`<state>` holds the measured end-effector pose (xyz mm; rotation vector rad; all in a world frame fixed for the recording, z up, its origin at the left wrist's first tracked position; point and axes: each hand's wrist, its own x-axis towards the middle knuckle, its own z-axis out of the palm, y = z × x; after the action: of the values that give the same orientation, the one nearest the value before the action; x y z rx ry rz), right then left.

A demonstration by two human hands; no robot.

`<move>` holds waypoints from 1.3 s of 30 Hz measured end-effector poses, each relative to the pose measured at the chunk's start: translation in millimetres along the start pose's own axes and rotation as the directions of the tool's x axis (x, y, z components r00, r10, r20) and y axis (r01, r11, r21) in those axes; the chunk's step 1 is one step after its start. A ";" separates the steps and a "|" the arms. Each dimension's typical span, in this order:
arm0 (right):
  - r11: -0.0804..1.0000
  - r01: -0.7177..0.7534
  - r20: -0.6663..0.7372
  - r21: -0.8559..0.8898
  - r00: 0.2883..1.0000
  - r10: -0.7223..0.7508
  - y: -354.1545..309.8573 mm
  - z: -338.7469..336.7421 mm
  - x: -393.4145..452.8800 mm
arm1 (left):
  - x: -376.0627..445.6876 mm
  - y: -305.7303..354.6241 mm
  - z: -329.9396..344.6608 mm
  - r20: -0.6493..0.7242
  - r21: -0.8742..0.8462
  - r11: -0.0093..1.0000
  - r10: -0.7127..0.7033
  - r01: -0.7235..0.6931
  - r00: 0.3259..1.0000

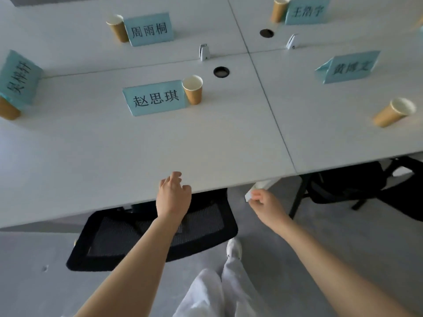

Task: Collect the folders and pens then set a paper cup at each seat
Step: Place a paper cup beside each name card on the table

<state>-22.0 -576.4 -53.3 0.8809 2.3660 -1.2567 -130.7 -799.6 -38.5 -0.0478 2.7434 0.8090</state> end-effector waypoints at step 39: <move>0.966 0.117 -0.341 0.231 0.940 -0.032 242.6 -424.7 -19.2 | -153.2 409.5 280.2 0.137 -0.202 0.974 0.135 -0.106 0.981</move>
<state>153.3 -129.6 42.8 1.1741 2.5553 -1.5699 43.3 -311.4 -5.7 0.1365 2.5381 1.0664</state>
